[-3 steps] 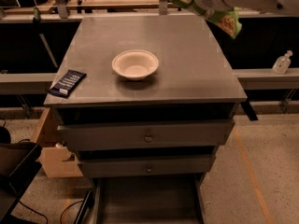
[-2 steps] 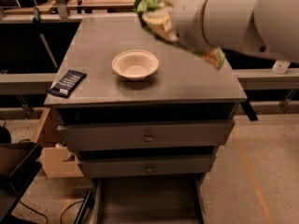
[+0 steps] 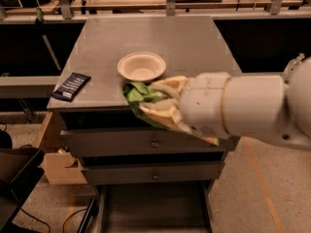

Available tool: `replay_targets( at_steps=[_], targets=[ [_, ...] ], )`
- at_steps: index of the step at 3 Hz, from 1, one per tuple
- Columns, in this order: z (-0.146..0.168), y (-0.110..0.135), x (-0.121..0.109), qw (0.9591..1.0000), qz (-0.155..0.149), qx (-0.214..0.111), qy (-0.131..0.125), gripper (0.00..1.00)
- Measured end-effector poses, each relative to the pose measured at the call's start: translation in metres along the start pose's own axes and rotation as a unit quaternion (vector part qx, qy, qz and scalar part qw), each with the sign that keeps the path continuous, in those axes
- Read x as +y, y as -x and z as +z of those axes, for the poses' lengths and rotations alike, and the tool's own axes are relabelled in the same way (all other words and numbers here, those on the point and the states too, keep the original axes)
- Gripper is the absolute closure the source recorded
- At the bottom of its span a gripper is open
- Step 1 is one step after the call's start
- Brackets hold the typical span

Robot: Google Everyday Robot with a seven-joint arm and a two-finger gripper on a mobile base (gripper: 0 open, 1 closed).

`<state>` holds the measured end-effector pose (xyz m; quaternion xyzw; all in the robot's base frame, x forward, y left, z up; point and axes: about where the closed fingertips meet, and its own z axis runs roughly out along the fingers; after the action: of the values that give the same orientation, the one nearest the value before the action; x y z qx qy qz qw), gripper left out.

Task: Place green rice chip bag into bottom drawer

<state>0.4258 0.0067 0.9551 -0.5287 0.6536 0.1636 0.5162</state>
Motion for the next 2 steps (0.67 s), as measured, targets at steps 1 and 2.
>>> replay_targets(
  at_steps=[1,2],
  targets=[
    [-0.07,-0.081,0.026,0.995,0.097,0.021,0.008,1.0],
    [-0.117,-0.156,0.025,0.9824,0.178,0.053,-0.016,1.0]
  ],
)
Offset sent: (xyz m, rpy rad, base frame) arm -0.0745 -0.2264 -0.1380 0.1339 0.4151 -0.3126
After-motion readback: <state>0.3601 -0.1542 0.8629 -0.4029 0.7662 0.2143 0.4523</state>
